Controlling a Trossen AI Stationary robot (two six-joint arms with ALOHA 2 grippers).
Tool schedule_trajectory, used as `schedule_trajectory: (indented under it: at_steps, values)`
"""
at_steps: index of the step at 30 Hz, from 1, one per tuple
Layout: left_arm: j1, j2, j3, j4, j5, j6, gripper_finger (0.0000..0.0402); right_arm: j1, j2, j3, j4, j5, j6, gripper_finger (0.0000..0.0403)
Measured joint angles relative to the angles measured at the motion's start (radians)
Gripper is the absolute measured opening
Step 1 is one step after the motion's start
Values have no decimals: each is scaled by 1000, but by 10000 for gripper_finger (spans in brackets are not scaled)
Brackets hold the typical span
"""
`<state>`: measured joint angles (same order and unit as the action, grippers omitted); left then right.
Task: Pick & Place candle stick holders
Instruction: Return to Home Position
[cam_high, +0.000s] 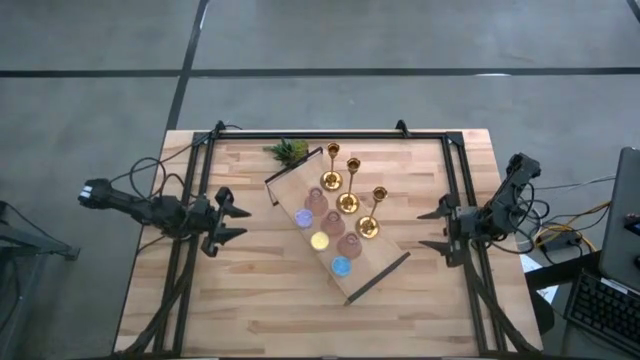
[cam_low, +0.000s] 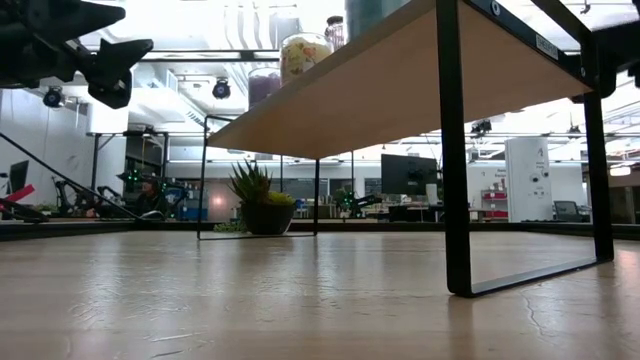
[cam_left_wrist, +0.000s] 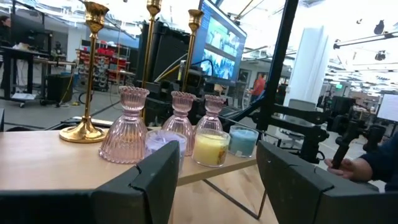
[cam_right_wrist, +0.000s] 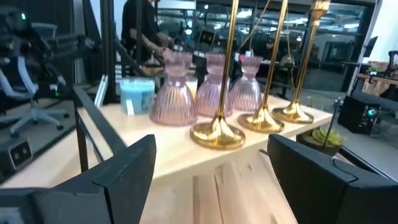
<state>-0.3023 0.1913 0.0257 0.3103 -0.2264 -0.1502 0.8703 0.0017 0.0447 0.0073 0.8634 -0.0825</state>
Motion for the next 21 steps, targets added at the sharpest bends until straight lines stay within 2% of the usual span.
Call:
schedule_trajectory:
  at_steps: [6,13,18,21]
  values:
    - [0,0,0,0,0,0,218,0,14,-19,7,-1,66,308]
    - [0,1,0,-6,0,0,218,0,12,-19,19,-2,23,317]
    - [0,1,0,-6,0,0,218,0,13,-19,54,-177,-74,322]
    - [0,1,0,-6,0,0,218,0,13,-19,40,-221,-63,322]
